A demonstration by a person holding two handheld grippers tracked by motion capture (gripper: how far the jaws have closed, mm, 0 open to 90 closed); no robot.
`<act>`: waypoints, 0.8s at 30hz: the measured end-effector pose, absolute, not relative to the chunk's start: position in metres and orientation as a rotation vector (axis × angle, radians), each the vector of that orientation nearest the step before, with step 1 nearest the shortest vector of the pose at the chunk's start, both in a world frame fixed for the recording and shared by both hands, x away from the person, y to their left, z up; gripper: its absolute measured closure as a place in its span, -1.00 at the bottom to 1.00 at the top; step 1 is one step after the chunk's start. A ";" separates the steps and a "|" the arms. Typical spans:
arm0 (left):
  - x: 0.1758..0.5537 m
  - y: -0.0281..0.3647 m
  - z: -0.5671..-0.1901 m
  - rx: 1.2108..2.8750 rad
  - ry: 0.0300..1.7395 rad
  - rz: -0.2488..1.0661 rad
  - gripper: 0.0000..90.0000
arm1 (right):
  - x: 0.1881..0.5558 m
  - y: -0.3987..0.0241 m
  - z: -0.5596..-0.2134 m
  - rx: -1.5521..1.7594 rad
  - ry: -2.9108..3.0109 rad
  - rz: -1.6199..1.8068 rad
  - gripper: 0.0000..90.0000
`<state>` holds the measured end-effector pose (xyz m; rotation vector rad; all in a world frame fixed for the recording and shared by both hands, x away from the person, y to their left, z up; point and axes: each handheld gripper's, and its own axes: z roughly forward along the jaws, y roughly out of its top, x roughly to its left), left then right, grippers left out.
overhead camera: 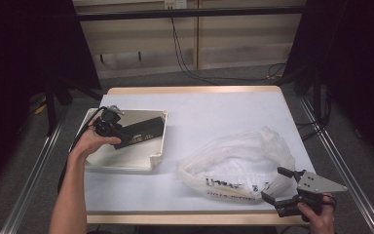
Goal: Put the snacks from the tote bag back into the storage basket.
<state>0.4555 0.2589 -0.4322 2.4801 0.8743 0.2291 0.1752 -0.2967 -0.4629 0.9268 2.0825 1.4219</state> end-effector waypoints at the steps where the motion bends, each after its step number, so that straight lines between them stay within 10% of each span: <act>1: 0.455 0.260 -0.432 2.465 0.876 0.218 -0.46 | 0.175 -0.297 -0.463 0.932 2.082 1.417 -0.96; 13: 0.442 0.275 -0.412 2.329 0.941 0.314 -0.75 | 0.175 -0.297 -0.462 0.928 2.081 1.421 -0.96; 24: 0.406 0.292 -0.393 2.216 0.874 0.305 0.37 | 0.175 -0.297 -0.462 0.928 2.079 1.415 -0.97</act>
